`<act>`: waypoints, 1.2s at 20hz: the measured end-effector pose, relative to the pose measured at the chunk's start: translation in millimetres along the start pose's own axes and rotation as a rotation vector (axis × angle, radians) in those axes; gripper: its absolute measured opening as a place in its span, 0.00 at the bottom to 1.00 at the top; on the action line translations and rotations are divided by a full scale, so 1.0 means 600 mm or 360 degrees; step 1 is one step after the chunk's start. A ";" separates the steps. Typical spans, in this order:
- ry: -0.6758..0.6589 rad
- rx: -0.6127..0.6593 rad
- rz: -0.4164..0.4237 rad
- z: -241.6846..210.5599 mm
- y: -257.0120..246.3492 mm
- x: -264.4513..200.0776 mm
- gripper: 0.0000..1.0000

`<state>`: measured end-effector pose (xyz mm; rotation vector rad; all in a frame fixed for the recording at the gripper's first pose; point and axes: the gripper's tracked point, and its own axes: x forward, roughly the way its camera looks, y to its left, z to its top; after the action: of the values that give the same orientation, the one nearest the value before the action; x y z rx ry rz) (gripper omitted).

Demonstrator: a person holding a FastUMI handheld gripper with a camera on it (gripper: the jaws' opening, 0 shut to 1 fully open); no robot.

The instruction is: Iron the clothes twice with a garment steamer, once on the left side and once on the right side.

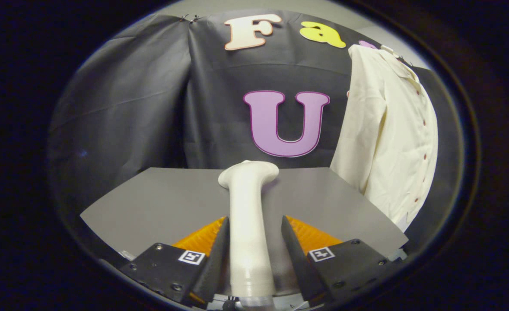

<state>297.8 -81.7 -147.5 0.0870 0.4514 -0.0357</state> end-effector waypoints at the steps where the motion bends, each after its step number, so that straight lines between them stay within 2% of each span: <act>1: -0.0031 0.0027 0.0013 0.006 0.005 0.000 0.59; 3: -0.0045 0.0031 -0.0001 0.008 0.002 -0.007 0.42; 10: -0.0190 0.0115 0.0063 0.014 -0.004 -0.052 0.37; 15: -0.0380 0.0145 0.0121 0.044 -0.026 -0.140 0.37; 24: -0.0696 -0.0015 0.0259 0.083 -0.022 -0.329 0.37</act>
<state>141.0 -96.5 -17.6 0.1034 0.0068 0.1059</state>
